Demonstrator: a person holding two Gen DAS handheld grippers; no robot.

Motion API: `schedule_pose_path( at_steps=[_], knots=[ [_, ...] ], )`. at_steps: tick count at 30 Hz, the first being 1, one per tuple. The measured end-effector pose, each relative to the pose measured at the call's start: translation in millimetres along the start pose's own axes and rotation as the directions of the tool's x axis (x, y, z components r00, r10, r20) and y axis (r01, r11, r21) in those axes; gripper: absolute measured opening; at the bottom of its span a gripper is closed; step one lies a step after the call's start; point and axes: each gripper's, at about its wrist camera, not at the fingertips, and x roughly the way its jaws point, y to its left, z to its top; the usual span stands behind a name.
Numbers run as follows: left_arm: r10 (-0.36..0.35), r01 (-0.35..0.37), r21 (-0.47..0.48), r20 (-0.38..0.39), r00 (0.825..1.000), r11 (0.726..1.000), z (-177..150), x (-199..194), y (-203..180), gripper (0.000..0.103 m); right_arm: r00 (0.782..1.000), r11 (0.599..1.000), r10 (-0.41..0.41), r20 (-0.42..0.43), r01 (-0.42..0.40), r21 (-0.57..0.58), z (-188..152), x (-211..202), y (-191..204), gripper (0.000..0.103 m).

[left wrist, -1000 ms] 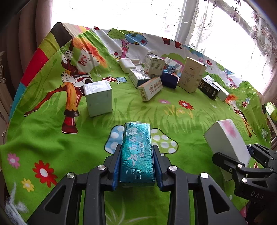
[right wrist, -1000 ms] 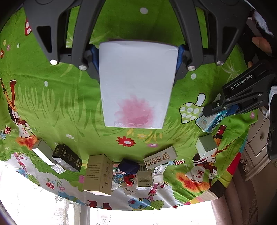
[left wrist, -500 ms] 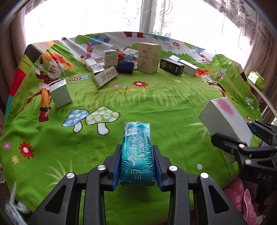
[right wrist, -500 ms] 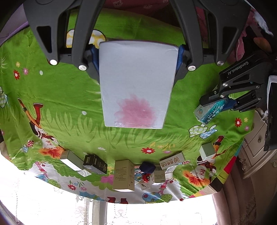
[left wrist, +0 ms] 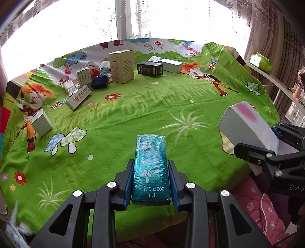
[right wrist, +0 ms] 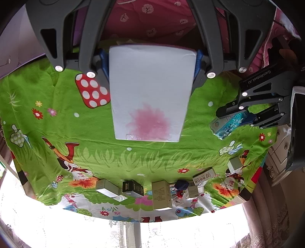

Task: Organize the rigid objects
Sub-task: 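Carry both held items over to the purple-rimmed storage box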

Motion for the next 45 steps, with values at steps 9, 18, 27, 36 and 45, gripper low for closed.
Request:
schedule_pose_path(
  at_steps=[9,18,27,36,45],
  knots=[
    [-0.041,0.041,0.123,-0.002,0.999,0.992,1.2,-8.3,-47.1,0.034,0.998,0.998,-0.050,0.023,0.049,0.034,-22.9,-32.5,-30.9,0.069],
    [-0.095,0.093,0.238,-0.004,0.995,0.967,5.0,-21.8,-95.1,0.034,0.996,0.992,-0.086,0.029,0.083,0.097,-48.7,-55.4,-60.9,0.069],
    [-0.152,0.151,0.386,-0.028,0.988,0.910,3.0,-28.2,-152.9,0.034,0.990,0.973,-0.140,0.015,0.135,0.190,-78.8,-72.6,-100.5,0.069],
    [-0.273,0.289,0.507,-0.108,0.956,0.812,8.5,-27.1,-225.9,0.034,0.977,0.927,-0.213,-0.006,0.204,0.316,-109.0,-97.5,-150.4,0.070],
    [-0.361,0.416,0.572,-0.215,0.908,0.707,-5.8,-28.1,-287.8,0.034,0.927,0.862,-0.375,-0.014,0.355,0.362,-124.2,-140.5,-192.7,0.070]
  ],
)
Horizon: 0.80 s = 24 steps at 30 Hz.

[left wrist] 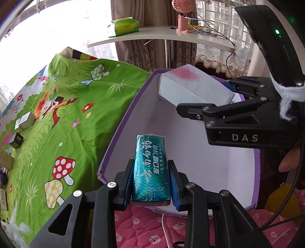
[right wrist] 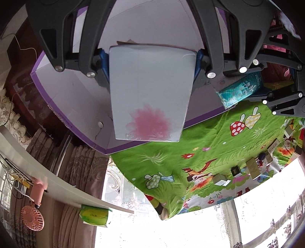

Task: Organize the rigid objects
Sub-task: 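Carry both held items over to the purple-rimmed storage box, then open both tools to drop the tissue pack and white box inside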

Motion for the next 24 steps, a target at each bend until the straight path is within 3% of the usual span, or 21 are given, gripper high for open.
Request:
schedule_pose_path(
  at_steps=[6,8,9,10,11,15,18,20,22,24],
  knots=[
    [-0.061,0.060,-0.012,-0.021,0.998,0.998,0.2,16.5,-4.3,0.034,0.995,0.996,-0.089,-0.036,0.089,-0.002,-4.2,4.2,-19.9,0.070],
    [-0.118,0.117,-0.028,-0.011,0.993,0.993,1.5,20.2,1.6,0.037,0.992,0.994,-0.105,-0.075,0.103,-0.019,-6.5,9.9,-18.7,0.070],
    [-0.152,0.151,-0.035,-0.017,0.988,0.988,1.9,22.2,3.1,0.048,0.987,0.992,-0.127,-0.100,0.123,-0.041,-7.1,14.5,-16.4,0.071],
    [-0.164,0.163,-0.046,-0.025,0.986,0.986,1.8,24.1,4.7,0.066,0.981,0.986,-0.158,-0.115,0.152,-0.061,-8.4,17.8,-14.2,0.075],
    [-0.156,0.155,-0.058,-0.020,0.988,0.986,0.7,23.9,6.8,0.072,0.975,0.981,-0.186,-0.125,0.177,-0.077,-8.9,20.3,-12.3,0.082],
    [-0.111,0.116,-0.110,0.053,0.992,0.987,-9.5,6.5,26.6,0.076,0.977,0.979,-0.183,-0.109,0.171,-0.110,-4.3,16.5,-1.6,0.084],
    [-0.003,0.027,-0.177,0.136,0.991,0.984,-22.2,-18.8,60.0,0.076,0.979,0.973,-0.188,-0.080,0.174,-0.154,2.7,12.3,15.5,0.086],
    [0.118,-0.071,-0.241,0.188,0.975,0.968,-35.5,-41.1,88.5,0.077,0.984,0.973,-0.166,-0.067,0.152,-0.174,7.8,12.3,29.9,0.086],
    [0.272,-0.198,-0.326,0.202,0.941,0.924,-53.0,-62.2,120.9,0.084,0.990,0.974,-0.131,-0.060,0.118,-0.193,11.4,12.0,48.6,0.086],
    [0.407,-0.298,-0.423,0.194,0.893,0.855,-78.1,-84.3,154.1,0.087,0.994,0.973,-0.094,-0.059,0.079,-0.217,14.3,14.1,69.7,0.086]
  ],
)
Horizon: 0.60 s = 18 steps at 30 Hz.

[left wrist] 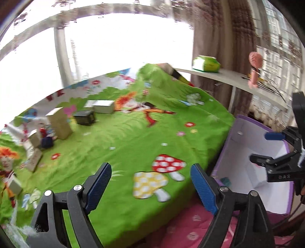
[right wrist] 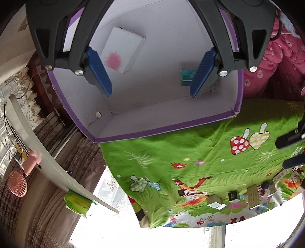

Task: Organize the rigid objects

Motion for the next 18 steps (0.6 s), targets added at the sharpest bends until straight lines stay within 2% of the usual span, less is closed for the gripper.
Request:
schedule_pose_path(
  at_steps=[2,4,6,9,13,18],
  knots=[
    [0.115,-0.114,-0.088,0.013,0.993,0.990,-9.6,-8.3,48.1,0.089,0.999,0.999,0.036,0.004,-0.036,-0.039,7.1,0.8,23.3,0.086],
    [0.219,-0.217,-0.174,-0.012,0.976,0.960,-20.4,-11.1,99.0,0.090,0.998,0.995,0.058,0.009,-0.058,-0.083,14.3,1.2,48.0,0.086],
    [0.316,-0.323,-0.257,-0.070,0.946,0.911,-33.7,-13.3,144.1,0.090,0.996,0.987,0.092,0.014,-0.089,-0.130,22.4,0.3,72.7,0.086],
    [0.407,-0.428,-0.362,-0.139,0.903,0.828,-57.0,-17.3,203.9,0.090,0.988,0.971,0.148,0.043,-0.137,-0.197,37.7,-4.7,109.7,0.086],
    [0.456,-0.496,-0.451,-0.203,0.867,0.742,-83.7,-4.8,266.9,0.090,0.970,0.939,0.235,0.069,-0.208,-0.274,61.0,-6.7,160.2,0.086],
    [0.437,-0.502,-0.519,-0.253,0.863,0.692,-90.2,13.9,319.9,0.090,0.943,0.890,0.331,0.041,-0.297,-0.345,79.0,1.7,223.4,0.086]
  ],
)
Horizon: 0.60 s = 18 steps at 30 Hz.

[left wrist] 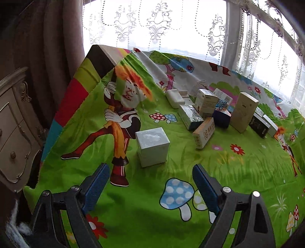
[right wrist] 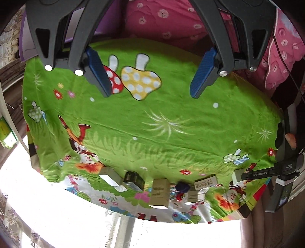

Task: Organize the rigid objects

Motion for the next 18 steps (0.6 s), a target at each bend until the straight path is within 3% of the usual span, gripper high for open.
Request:
schedule_pose_path(
  at_steps=[5,9,12,16,18],
  knots=[
    [-0.006,0.006,0.003,-0.049,0.999,1.000,12.7,26.8,-0.7,0.090,0.996,0.996,0.086,-0.018,-0.086,-0.023,29.5,31.7,33.5,0.086],
    [0.037,-0.035,0.056,-0.049,0.998,0.998,16.5,39.0,-6.0,0.090,0.986,0.987,0.159,-0.050,-0.156,0.048,58.4,66.9,42.3,0.086],
    [0.038,-0.035,0.033,-0.076,0.996,0.999,16.3,47.4,3.5,0.090,0.979,0.975,0.195,-0.060,-0.187,0.119,86.1,96.4,43.9,0.086],
    [0.007,-0.007,0.006,-0.076,0.997,1.000,16.8,46.5,10.0,0.090,0.954,0.923,0.299,-0.031,-0.281,0.263,129.1,131.1,39.5,0.086],
    [0.013,-0.013,0.010,-0.079,0.997,1.000,17.0,47.3,9.4,0.090,0.929,0.879,0.371,-0.009,-0.347,0.327,150.3,146.5,41.3,0.086]
  ],
)
